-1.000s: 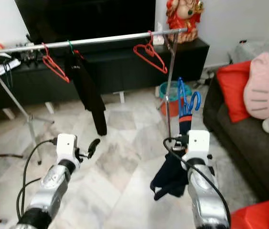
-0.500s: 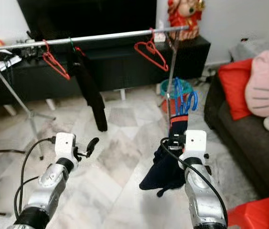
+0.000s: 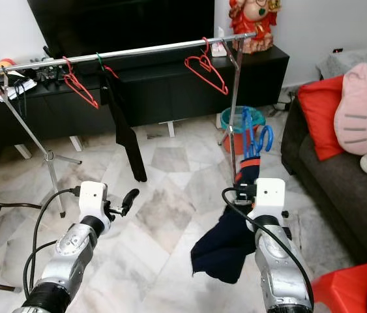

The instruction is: Hang hanger

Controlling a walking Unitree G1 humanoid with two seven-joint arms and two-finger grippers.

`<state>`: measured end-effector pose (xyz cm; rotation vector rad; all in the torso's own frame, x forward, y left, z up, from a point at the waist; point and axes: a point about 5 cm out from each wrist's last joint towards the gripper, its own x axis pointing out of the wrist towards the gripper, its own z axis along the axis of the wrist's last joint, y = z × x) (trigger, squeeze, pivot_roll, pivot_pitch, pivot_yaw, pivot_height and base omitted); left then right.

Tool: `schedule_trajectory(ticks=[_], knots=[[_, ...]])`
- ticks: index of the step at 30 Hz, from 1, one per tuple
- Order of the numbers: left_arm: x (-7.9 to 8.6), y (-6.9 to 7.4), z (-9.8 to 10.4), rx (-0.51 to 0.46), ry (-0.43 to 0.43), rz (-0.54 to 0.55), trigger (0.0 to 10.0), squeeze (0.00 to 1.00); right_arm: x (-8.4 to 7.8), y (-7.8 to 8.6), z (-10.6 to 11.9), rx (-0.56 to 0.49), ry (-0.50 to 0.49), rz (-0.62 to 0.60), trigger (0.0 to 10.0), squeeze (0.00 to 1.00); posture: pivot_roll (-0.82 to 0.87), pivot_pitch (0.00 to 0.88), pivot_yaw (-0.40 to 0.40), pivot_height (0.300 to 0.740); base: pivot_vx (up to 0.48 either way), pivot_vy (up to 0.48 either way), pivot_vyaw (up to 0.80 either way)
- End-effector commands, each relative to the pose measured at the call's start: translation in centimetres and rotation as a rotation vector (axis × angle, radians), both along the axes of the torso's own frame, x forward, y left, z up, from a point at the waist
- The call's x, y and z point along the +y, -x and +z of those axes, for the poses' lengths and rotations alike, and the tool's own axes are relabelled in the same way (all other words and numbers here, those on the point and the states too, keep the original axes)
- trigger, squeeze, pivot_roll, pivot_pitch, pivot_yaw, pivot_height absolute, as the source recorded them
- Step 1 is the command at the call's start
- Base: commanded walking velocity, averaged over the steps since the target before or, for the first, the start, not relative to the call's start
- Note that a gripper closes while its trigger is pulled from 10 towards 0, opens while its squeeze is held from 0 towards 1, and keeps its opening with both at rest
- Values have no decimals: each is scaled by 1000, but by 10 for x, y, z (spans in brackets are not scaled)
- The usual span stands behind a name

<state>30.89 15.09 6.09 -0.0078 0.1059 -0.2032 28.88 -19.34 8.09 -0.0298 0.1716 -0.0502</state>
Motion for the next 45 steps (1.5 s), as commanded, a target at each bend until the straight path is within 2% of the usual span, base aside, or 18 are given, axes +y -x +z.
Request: schedule_trajectory(ticks=[1, 8, 32, 45], knots=[[2, -1, 3, -5, 1, 3, 10000, 0, 2, -3, 7, -39, 1, 6, 10000, 0, -257, 0, 86, 740, 0, 0, 0], [2, -1, 3, -3, 1, 1, 10000, 0, 3, -3, 7, -38, 0, 8, 10000, 0, -255, 0, 88, 740, 0, 0, 0], [1, -2, 4, -7, -2, -8, 10000, 0, 3, -4, 7, -39, -6, 0, 10000, 0, -253, 0, 95, 740, 0, 252, 0], [-2, 0, 2, 11, -22, -55, 10000, 0, 1, -5, 7, -39, 2, -1, 10000, 0, -252, 0, 95, 740, 0, 0, 0]])
